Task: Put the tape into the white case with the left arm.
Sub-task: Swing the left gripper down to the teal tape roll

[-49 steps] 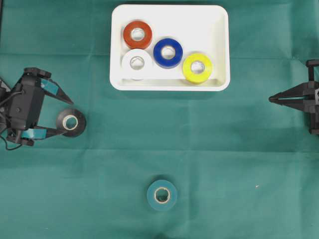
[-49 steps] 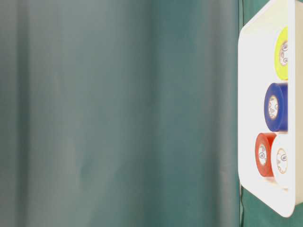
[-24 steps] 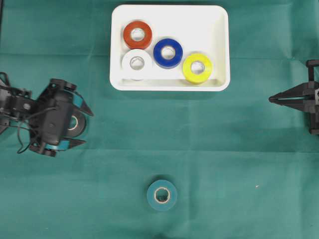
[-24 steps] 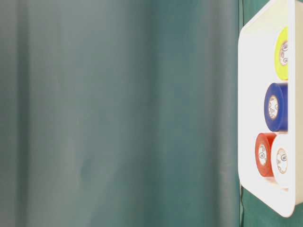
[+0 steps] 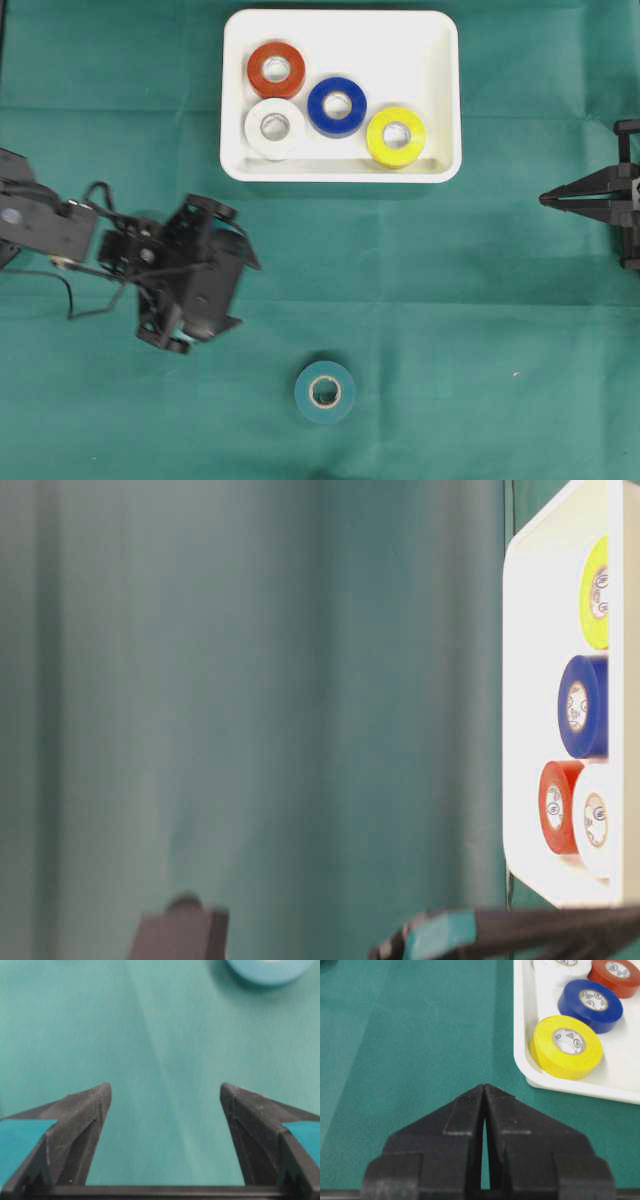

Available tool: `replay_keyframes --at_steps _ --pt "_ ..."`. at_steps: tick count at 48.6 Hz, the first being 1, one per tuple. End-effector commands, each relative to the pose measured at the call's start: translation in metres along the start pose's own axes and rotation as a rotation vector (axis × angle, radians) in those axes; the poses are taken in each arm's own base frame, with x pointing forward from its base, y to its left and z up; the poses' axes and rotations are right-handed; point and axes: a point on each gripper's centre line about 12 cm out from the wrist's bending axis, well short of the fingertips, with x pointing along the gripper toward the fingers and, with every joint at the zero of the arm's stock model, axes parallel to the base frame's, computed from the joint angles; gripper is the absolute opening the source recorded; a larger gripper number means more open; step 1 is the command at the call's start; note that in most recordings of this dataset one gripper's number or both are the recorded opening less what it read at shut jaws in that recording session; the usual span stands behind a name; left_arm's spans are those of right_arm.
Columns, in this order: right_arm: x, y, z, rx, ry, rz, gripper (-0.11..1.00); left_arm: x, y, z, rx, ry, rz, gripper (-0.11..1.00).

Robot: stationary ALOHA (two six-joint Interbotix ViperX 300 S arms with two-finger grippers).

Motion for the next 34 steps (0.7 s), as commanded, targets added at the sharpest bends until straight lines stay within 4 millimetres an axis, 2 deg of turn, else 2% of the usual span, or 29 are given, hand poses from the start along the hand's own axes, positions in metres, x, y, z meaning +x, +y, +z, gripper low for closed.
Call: replay_keyframes --at_steps 1,17,34 --pt "0.001 0.0 0.005 -0.002 -0.012 0.0 -0.09 0.005 -0.005 0.026 0.015 -0.051 -0.01 0.87" --pt "0.001 0.0 0.005 -0.001 -0.012 -0.001 -0.09 0.044 -0.019 0.067 0.034 -0.074 -0.037 0.87" --pt "0.0 0.0 0.002 -0.002 -0.02 0.001 -0.09 0.08 -0.021 0.087 -0.036 -0.011 -0.048 0.87"
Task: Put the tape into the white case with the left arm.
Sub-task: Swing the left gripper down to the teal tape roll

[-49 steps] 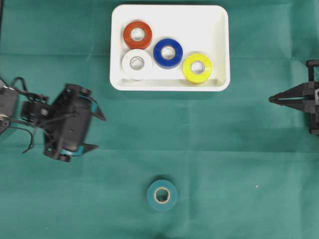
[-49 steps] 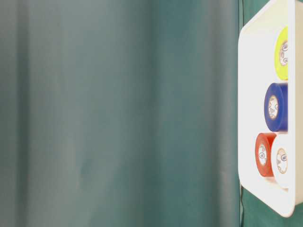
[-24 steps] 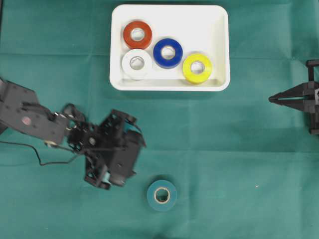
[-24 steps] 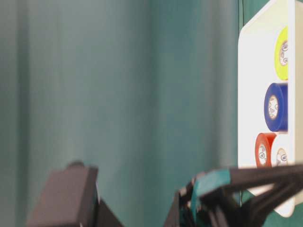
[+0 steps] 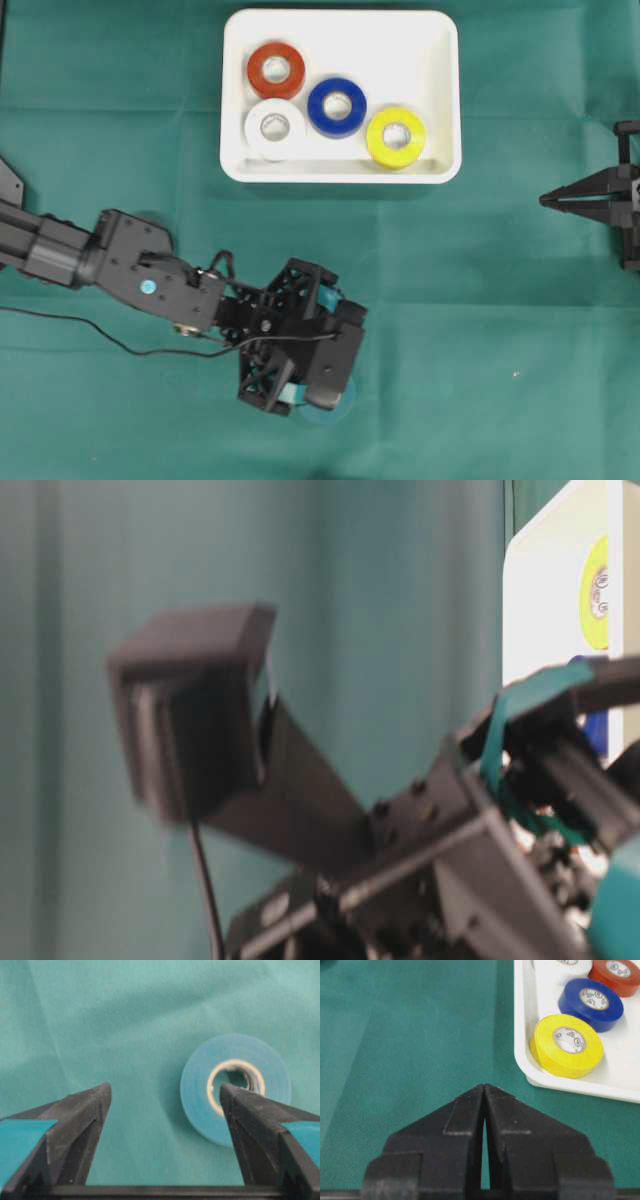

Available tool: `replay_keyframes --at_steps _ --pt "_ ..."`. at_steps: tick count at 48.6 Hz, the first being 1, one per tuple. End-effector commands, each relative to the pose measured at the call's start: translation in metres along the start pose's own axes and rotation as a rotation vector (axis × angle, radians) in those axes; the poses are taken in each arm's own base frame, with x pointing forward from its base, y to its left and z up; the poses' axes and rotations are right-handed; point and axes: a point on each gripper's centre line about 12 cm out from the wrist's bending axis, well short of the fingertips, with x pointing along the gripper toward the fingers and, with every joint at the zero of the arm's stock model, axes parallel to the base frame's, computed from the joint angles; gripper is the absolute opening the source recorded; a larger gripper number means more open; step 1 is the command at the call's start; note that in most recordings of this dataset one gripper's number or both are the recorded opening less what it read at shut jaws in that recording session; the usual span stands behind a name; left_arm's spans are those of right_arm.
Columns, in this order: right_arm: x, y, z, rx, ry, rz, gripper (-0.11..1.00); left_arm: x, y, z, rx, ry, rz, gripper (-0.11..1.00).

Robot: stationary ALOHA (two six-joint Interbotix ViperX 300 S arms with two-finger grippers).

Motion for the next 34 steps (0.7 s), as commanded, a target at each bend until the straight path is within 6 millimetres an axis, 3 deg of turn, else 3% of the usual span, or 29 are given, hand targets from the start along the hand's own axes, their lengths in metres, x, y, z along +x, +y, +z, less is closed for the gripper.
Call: replay_keyframes --at_steps 1,34 --pt "0.001 0.0 0.004 -0.001 -0.02 -0.001 -0.09 -0.002 -0.001 0.019 -0.008 -0.022 -0.003 0.87" --pt "0.001 0.0 0.004 -0.002 -0.018 0.0 -0.09 0.034 -0.01 -0.001 0.005 0.091 -0.018 0.86"
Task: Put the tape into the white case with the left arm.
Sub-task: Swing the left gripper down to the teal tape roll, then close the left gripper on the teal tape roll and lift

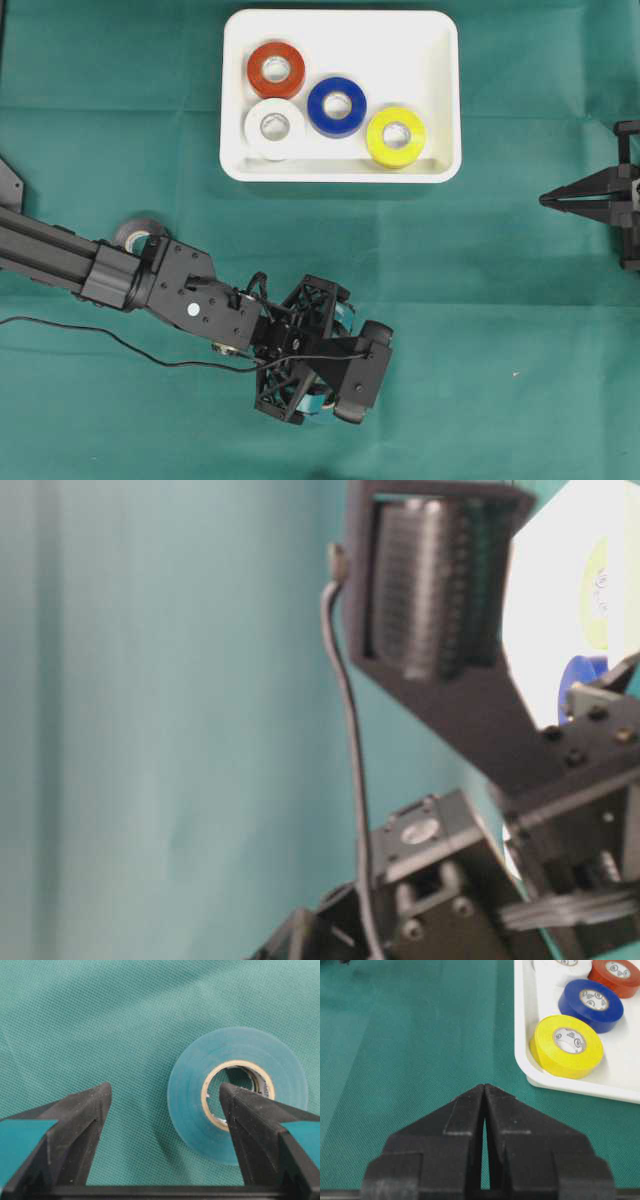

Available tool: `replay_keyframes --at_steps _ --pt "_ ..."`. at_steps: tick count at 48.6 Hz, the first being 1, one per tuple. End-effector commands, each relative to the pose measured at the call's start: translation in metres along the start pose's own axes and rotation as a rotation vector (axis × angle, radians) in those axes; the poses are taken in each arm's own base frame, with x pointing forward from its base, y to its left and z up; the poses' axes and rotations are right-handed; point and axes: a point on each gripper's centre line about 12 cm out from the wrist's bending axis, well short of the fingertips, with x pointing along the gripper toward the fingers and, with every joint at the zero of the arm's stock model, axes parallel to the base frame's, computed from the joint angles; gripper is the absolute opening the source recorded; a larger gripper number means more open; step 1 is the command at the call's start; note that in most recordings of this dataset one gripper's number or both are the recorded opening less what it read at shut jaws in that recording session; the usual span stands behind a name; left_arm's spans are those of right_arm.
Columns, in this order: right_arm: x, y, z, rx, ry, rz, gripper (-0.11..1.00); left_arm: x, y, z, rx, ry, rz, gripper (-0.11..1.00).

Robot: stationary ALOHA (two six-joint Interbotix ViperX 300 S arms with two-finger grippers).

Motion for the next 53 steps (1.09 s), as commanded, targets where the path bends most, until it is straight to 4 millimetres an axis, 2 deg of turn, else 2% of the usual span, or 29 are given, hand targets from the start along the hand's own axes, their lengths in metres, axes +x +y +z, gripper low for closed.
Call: replay_keyframes --at_steps 1,12,17,20,27,29,42,53 --pt "0.001 0.0 0.004 -0.002 -0.011 0.0 -0.09 -0.006 -0.002 0.01 0.005 -0.029 -0.001 0.86" --pt "0.001 0.0 0.003 -0.001 -0.011 -0.001 -0.09 -0.002 -0.002 0.008 0.008 -0.021 -0.001 0.86" --pt "0.001 0.0 0.003 -0.002 -0.009 0.0 -0.09 -0.004 -0.002 0.01 0.008 -0.029 -0.001 0.81" --pt "0.001 0.0 0.004 -0.002 -0.011 0.0 -0.09 -0.004 -0.002 0.01 0.01 -0.029 0.0 0.7" --pt "0.001 0.0 0.003 -0.002 -0.009 0.0 -0.09 -0.003 -0.003 0.009 0.011 -0.025 -0.001 0.31" --pt "0.001 0.0 0.004 -0.001 -0.012 -0.001 -0.09 -0.003 -0.003 0.009 0.01 -0.026 -0.002 0.24" --pt "0.001 0.0 0.004 -0.002 -0.011 0.0 -0.09 -0.011 -0.005 0.015 0.012 -0.04 -0.004 0.24" --pt "0.001 0.0 0.004 -0.002 -0.011 0.0 -0.09 -0.037 -0.01 0.036 0.023 -0.069 -0.012 0.24"
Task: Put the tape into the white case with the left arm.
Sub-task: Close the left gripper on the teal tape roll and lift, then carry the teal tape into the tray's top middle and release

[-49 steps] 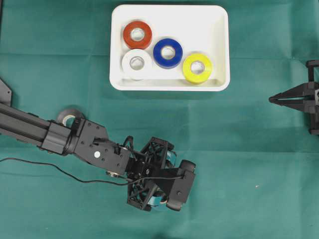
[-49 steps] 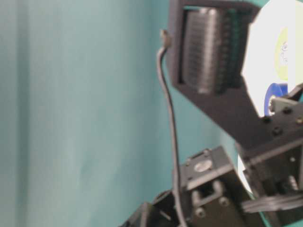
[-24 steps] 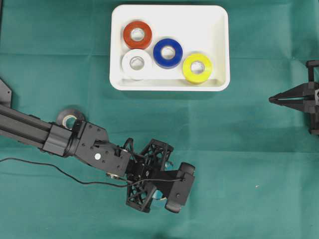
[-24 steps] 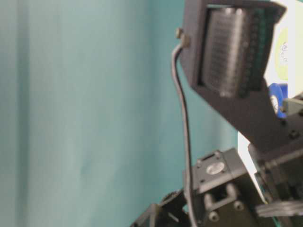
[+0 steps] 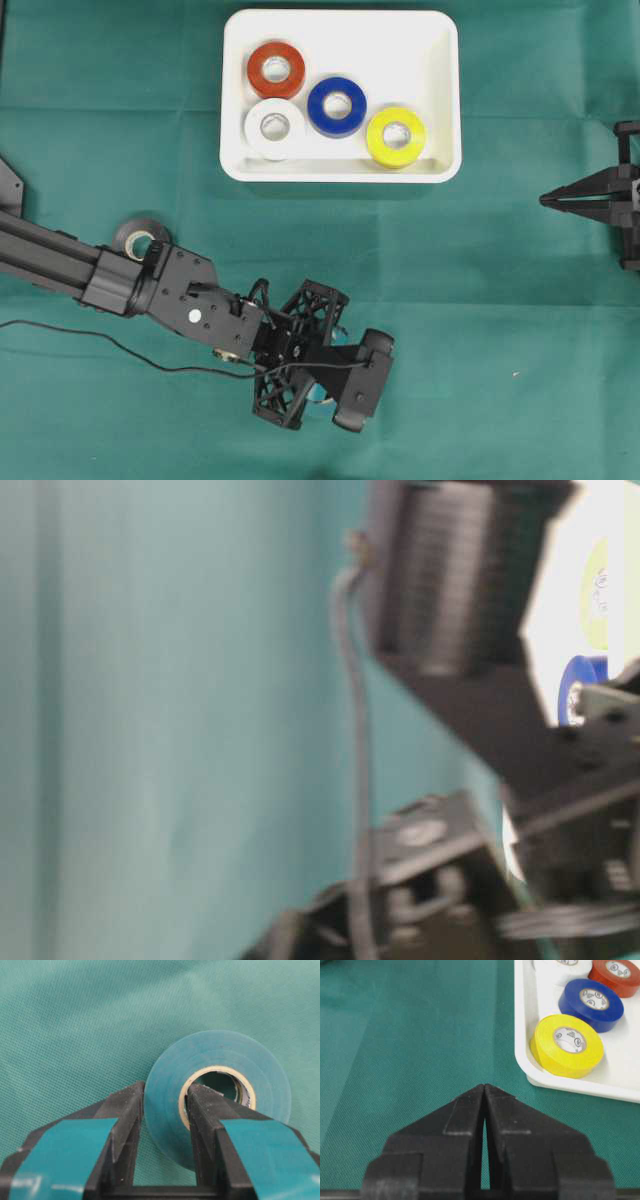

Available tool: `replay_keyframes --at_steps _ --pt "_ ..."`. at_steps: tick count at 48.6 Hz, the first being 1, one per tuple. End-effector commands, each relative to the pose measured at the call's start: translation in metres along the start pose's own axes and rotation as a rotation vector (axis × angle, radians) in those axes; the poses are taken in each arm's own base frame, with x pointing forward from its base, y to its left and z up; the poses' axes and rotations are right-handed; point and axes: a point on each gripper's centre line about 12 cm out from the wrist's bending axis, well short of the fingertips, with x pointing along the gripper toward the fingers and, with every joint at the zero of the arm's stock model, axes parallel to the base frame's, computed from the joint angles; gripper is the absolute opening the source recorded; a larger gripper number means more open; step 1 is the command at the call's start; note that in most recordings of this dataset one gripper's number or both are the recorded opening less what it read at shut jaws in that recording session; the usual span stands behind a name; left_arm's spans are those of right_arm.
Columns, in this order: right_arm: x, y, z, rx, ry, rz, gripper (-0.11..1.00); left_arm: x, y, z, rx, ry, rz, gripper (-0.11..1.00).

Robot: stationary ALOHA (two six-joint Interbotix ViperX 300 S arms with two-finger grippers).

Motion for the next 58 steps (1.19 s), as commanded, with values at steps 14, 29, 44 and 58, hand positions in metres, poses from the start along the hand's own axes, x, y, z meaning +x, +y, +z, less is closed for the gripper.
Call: replay_keyframes --at_steps 14,29,44,58 --pt "0.001 0.0 0.004 -0.002 -0.011 0.0 -0.09 -0.062 0.002 0.042 0.008 -0.047 0.002 0.24" --pt "0.001 0.0 0.005 0.0 -0.012 0.0 -0.09 -0.072 0.06 0.025 -0.049 -0.02 0.073 0.24" --pt "0.001 0.0 0.004 0.0 -0.011 0.0 -0.09 -0.086 0.141 -0.006 -0.171 0.008 0.175 0.24" --pt "0.001 0.0 0.004 0.0 -0.012 0.0 -0.09 -0.1 0.196 -0.021 -0.197 -0.014 0.257 0.24"
